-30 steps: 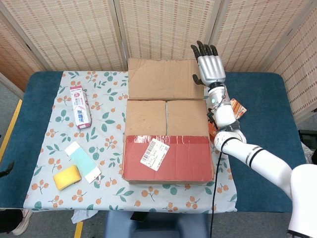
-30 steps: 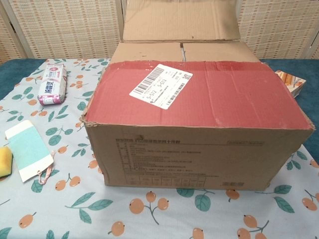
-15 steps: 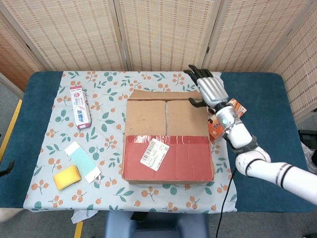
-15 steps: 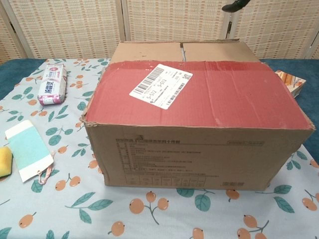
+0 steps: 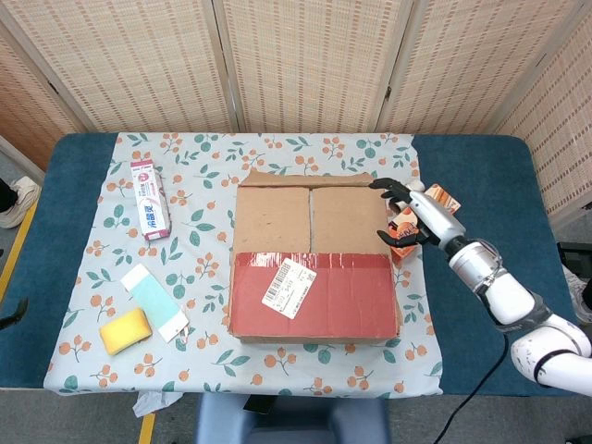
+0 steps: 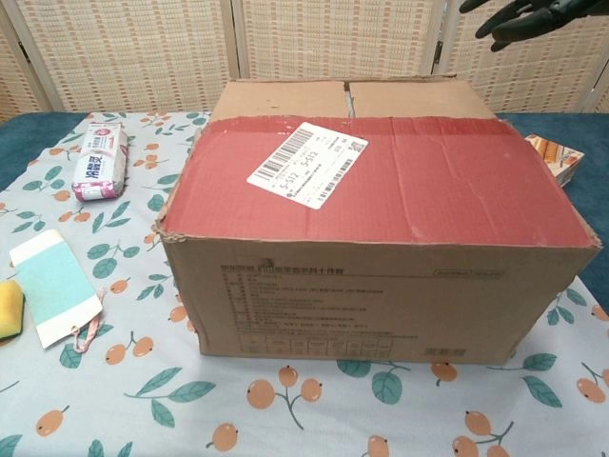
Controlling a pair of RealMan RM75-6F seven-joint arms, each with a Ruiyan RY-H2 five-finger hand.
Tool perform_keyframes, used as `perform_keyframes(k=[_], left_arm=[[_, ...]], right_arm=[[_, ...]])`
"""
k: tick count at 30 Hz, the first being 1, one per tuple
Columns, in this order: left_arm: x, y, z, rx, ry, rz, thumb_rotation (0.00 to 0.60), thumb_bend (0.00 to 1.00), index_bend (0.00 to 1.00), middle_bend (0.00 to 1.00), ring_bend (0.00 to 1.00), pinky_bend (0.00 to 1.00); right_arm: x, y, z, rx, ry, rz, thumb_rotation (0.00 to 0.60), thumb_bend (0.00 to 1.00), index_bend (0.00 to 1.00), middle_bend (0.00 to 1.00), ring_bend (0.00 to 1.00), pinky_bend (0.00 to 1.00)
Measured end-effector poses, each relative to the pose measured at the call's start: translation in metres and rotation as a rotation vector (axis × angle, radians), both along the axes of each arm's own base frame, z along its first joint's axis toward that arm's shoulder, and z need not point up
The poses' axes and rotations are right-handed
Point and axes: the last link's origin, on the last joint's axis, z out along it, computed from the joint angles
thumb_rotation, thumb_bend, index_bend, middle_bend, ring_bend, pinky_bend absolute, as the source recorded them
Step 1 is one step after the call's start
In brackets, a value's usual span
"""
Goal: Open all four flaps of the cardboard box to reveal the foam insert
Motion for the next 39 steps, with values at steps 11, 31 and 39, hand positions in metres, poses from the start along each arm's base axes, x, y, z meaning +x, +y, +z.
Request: perform_keyframes(k=[11,31,39], left_arm=[[0.001,-0.001,0.0,0.014,-0.003,0.009,0.6,0.41,0.0,0.0,0.0,0.0],[0.004,0.0,0.001,0.019,-0.012,-0.018,0.6,0.41,0.0,0.0,0.0,0.0],[0.005,0.0,0.001,0.024,-0.001,-0.021,0.6,0.41,0.0,0.0,0.0,0.0]], right_arm=[[-0.02,0.021,-0.009,0.21,-0.221,-0.081,0.6,0.41,0.15,0.14,0.19,0.19],[-0.048,0.021,-0.024,0.438,-0.358,-0.115,0.6,0.41,0.15,0.12,0.19,0.19],[-0.047,0.027,-0.025,0.465,-0.393,-0.089,0.6,0.41,0.15,0.12,0.18,0.19]])
